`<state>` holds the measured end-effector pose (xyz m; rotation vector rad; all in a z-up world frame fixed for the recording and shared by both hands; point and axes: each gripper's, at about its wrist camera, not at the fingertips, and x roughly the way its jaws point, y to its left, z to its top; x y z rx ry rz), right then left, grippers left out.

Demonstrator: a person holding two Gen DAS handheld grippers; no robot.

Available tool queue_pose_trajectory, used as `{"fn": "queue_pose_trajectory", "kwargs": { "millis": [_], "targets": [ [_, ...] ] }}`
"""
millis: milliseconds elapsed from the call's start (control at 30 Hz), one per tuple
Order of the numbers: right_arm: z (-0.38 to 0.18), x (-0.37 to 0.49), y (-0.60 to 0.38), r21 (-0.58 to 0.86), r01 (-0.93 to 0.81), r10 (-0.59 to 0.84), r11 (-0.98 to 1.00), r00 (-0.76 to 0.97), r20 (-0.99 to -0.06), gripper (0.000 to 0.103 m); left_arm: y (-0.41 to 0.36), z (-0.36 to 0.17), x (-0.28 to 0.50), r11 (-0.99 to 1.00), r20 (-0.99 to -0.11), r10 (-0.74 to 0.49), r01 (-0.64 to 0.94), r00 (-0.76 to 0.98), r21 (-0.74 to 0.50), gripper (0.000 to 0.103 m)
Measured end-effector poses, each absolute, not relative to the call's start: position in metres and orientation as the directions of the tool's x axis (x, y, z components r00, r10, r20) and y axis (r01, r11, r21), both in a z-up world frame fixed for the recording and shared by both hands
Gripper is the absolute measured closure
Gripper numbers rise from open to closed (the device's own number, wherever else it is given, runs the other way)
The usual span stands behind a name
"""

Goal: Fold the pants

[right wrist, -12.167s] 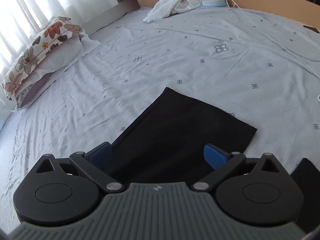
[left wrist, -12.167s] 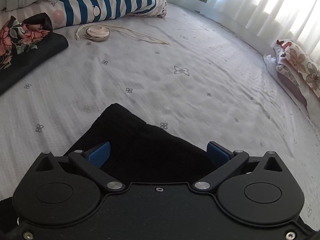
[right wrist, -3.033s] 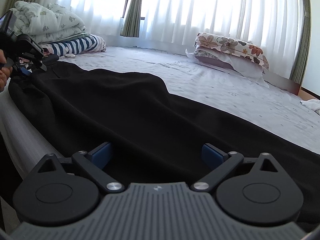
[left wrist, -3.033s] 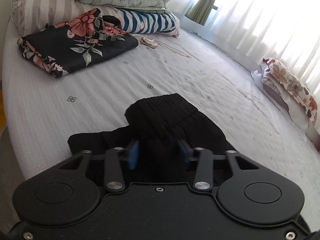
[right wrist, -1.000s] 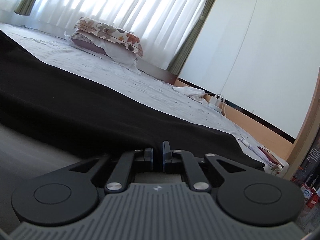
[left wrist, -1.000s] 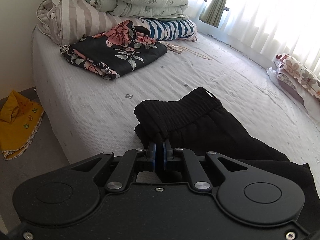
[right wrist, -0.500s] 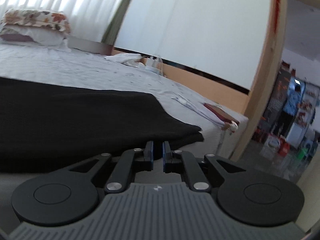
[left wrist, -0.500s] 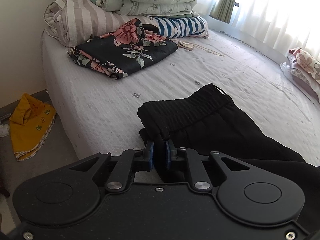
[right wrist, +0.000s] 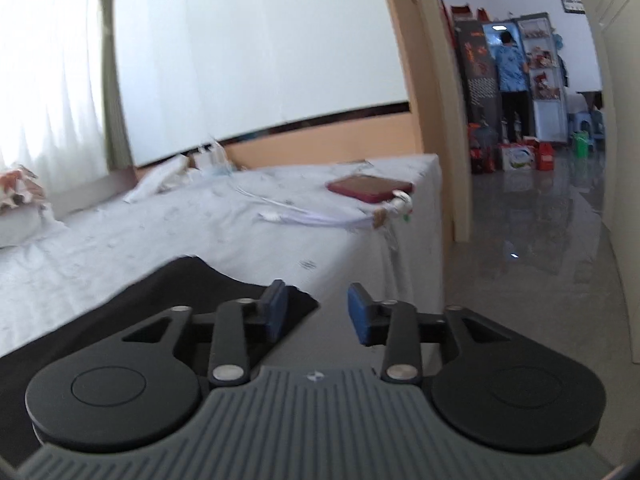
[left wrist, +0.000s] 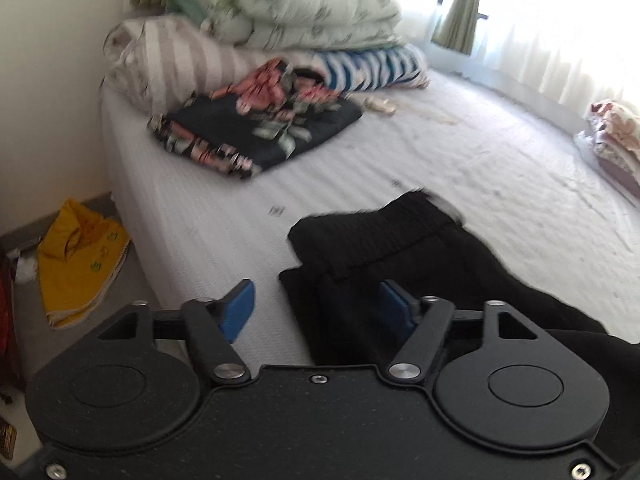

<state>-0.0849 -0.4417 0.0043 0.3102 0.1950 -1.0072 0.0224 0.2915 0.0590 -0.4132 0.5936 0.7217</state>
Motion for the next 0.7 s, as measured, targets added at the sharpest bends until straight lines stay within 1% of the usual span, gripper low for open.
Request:
{"fn": "queue_pose_trajectory", "kwargs": {
  "millis": [33,67,133,167,200,267,333,467,500,533,567,600,633,667,700],
  "targets": [
    [0.008,-0.085,-0.436,0.169,0.834,-0.784,0.525,0.552,-0.285,0.042,0.284,0.066,0.022,0.699,-0.605,0.500,-0.701,0.620,-0.141,0.019],
    [0.012,-0.082,-0.430,0.175,0.813,-0.767,0.555,0.582,-0.270,0.037,0.275,0.074,0.022,0.716,-0.572,0.509,-0.686,0.643,-0.134,0.016],
    [0.019,-0.077,-0.418,0.181,0.767,-0.729,0.616,0.641,-0.241,0.031,0.257,0.088,0.021,0.746,-0.506,0.521,-0.655,0.687,-0.120,0.007],
    [0.022,-0.073,-0.411,0.183,0.739,-0.703,0.649,0.674,-0.229,0.029,0.247,0.096,0.021,0.762,-0.474,0.522,-0.637,0.709,-0.114,0.005],
    [0.025,-0.067,-0.405,0.189,0.700,-0.664,0.689,0.714,-0.224,0.025,0.236,0.102,0.021,0.782,-0.445,0.513,-0.613,0.734,-0.110,0.000],
    [0.027,-0.058,-0.393,0.213,0.597,-0.554,0.773,0.800,-0.232,0.018,0.211,0.111,0.024,0.837,-0.413,0.453,-0.536,0.790,-0.108,0.000],
    [0.026,-0.046,-0.375,0.231,0.479,-0.428,0.847,0.872,-0.239,0.014,0.181,0.111,0.028,0.897,-0.413,0.352,-0.428,0.840,-0.106,0.000],
    [0.020,-0.029,-0.329,0.194,0.325,-0.273,0.926,0.929,-0.251,0.013,0.119,0.092,0.038,0.966,-0.425,0.171,-0.235,0.889,-0.103,0.001],
    [0.018,-0.026,-0.317,0.185,0.288,-0.236,0.940,0.937,-0.256,0.013,0.103,0.086,0.040,0.976,-0.432,0.129,-0.191,0.892,-0.101,0.007],
    [0.017,-0.023,-0.307,0.176,0.251,-0.201,0.952,0.944,-0.260,0.013,0.090,0.081,0.042,0.984,-0.434,0.092,-0.149,0.896,-0.099,0.018],
    [0.015,-0.021,-0.296,0.164,0.216,-0.168,0.962,0.950,-0.263,0.013,0.076,0.075,0.044,0.991,-0.430,0.054,-0.103,0.901,-0.091,0.027],
    [0.014,-0.019,-0.285,0.152,0.182,-0.137,0.971,0.954,-0.268,0.013,0.063,0.071,0.049,0.995,-0.431,0.030,-0.069,0.902,-0.075,0.047],
    [0.012,-0.017,-0.277,0.139,0.154,-0.111,0.978,0.956,-0.272,0.013,0.052,0.068,0.055,0.997,-0.438,0.018,-0.047,0.899,-0.056,0.064],
    [0.010,-0.016,-0.266,0.123,0.124,-0.086,0.985,0.957,-0.278,0.013,0.044,0.064,0.065,0.999,-0.460,0.019,-0.040,0.888,-0.037,0.072],
    [0.007,-0.014,-0.258,0.109,0.101,-0.067,0.989,0.956,-0.284,0.013,0.036,0.060,0.076,0.999,-0.495,0.026,-0.044,0.869,-0.026,0.083]
  ]
}}
